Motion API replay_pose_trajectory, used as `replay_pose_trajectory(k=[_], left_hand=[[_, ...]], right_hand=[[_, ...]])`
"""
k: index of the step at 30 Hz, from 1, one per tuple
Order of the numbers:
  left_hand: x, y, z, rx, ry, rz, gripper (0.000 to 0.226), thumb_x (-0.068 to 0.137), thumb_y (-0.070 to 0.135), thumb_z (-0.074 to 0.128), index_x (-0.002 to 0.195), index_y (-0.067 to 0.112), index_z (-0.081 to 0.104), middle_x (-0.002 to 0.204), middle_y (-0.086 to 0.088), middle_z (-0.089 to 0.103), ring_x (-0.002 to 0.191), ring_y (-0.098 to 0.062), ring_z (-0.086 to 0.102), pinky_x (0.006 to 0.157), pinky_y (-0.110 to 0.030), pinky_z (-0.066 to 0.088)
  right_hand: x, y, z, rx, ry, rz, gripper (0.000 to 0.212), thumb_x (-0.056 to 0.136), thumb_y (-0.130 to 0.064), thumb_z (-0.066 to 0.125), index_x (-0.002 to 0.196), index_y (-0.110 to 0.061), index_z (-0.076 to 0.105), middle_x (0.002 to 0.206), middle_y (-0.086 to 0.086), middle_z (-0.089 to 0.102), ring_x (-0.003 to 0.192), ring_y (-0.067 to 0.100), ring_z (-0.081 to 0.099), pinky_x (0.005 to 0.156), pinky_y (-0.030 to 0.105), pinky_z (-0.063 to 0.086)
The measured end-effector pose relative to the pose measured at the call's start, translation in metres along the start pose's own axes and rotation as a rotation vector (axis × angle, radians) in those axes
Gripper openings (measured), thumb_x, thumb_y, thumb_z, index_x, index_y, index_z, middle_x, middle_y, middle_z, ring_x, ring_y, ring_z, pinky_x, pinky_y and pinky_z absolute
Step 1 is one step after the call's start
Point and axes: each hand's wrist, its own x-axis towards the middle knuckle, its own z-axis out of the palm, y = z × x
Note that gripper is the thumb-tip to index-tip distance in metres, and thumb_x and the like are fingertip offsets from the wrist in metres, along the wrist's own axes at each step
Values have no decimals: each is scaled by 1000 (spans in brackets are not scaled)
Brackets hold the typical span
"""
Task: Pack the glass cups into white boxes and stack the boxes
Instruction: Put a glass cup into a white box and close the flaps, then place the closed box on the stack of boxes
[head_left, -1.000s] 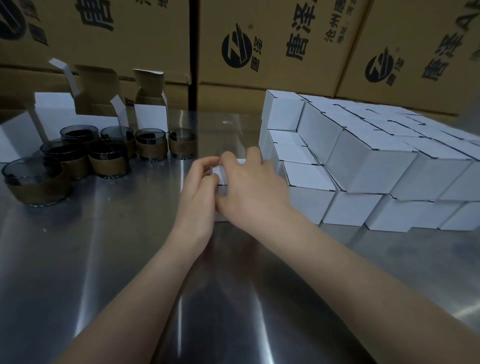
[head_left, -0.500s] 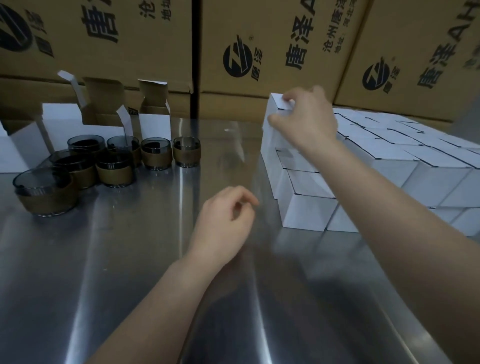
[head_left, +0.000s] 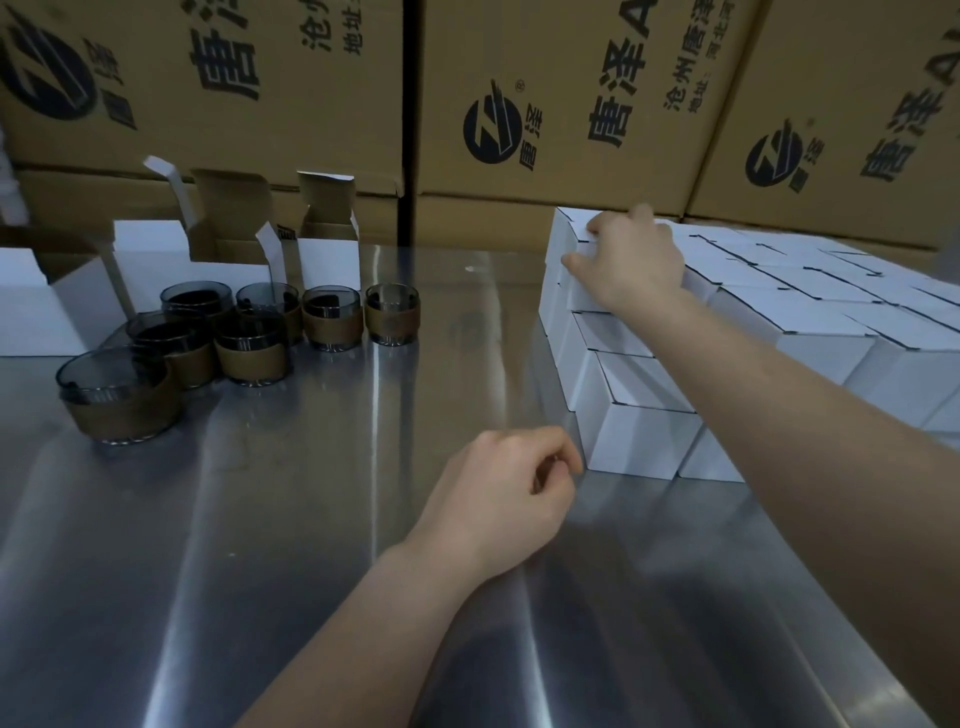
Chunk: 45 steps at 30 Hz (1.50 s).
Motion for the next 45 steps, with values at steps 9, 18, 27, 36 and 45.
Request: replay_pose_trajectory(k=[9,18,27,36,45], left_hand=[[-1,-1,0,2,-22,-8,24,78,29,42,85,27,65,60,26,53,58,-8,46,61,-27,37],[-1,-1,-3,-10,-19,-30,26,78,31,41,86,28,66,57,21,52,64,-13,47,68,-33,46],[-2,-3,-5,-5,18,-34,22,81,29,43,87,28,65,55,15,50,62,-12,48,63,-30,43],[5,11,-55,80,595,-30,22,83,20,49,87,19,70,73,8,65,71,-23,60,65,-38,49],[20,-36,-170,512,847,-441,49,87,19,60,133,10,46,140,-16,42,129,-36,38,101,-49,38]], right_hand=[[-2,-1,-4,-212,-20,-79,46,97,-47,48,127,-13,51,132,17,38,123,35,36,69,38,34],[-12,-8,-4,-243,-4,-106,42,97,-39,54,124,-8,52,131,17,38,123,34,35,67,37,33],[-14,-1,-3,-159,-33,-98,43,96,-37,54,126,-6,50,128,20,43,122,37,37,73,39,31],[-116,-58,2,611,46,-228,26,85,-15,51,107,-21,64,101,1,68,95,24,60,80,39,50],[-180,-68,41,648,-278,-515,25,88,-15,52,106,-25,66,87,-12,63,87,7,52,75,29,47]])
